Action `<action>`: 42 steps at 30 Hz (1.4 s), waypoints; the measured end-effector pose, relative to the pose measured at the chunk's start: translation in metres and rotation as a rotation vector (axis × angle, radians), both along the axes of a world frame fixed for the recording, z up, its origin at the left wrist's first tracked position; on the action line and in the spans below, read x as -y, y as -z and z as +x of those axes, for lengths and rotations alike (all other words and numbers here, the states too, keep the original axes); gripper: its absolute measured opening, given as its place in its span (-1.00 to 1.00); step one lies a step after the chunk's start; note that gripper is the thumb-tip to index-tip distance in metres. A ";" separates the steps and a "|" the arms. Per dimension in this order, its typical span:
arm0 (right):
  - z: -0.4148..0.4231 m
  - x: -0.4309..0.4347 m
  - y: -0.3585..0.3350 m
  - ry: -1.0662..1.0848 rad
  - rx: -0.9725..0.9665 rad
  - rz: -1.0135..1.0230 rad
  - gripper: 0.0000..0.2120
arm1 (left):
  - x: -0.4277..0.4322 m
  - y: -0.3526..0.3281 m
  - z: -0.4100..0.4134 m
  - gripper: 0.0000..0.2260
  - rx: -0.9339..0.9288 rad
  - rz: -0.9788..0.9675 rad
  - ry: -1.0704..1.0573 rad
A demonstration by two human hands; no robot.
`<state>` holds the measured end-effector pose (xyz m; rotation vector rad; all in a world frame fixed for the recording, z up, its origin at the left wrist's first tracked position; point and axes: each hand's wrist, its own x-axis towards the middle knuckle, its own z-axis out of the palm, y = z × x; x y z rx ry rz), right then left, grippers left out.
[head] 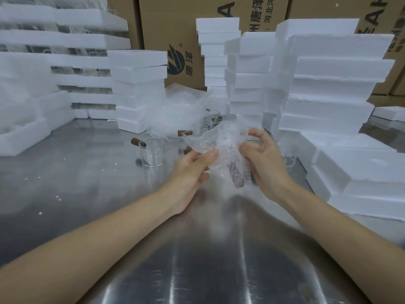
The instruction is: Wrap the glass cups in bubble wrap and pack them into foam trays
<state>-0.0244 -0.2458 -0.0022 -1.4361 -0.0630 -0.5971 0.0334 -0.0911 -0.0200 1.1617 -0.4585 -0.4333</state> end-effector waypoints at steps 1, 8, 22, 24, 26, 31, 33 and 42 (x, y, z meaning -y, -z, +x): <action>0.000 0.002 0.000 0.033 0.016 0.004 -0.64 | 0.000 -0.001 -0.001 -0.70 0.002 0.012 0.030; 0.000 -0.003 0.002 0.182 0.023 -0.186 -0.60 | -0.001 -0.004 -0.010 -0.29 0.009 0.069 0.151; -0.004 -0.002 -0.004 -0.075 -0.094 -0.159 -0.82 | -0.002 -0.002 -0.003 -0.45 -0.006 -0.055 0.132; -0.005 -0.005 -0.002 -0.006 -0.083 -0.193 -0.86 | -0.001 -0.006 -0.009 -0.39 -0.008 -0.048 0.156; -0.005 -0.011 -0.002 -0.004 -0.122 -0.219 -0.86 | -0.003 -0.010 -0.012 -0.25 0.020 -0.036 0.188; -0.011 -0.014 -0.002 -0.201 -0.205 -0.037 -0.40 | -0.009 -0.009 -0.019 0.01 0.154 0.101 0.292; -0.014 -0.016 -0.004 -0.348 -0.217 -0.044 -0.58 | -0.008 -0.008 -0.020 -0.13 0.202 0.152 0.235; -0.012 -0.025 -0.002 0.121 -0.142 -0.211 -0.78 | 0.000 0.003 -0.017 -0.48 0.398 0.247 0.120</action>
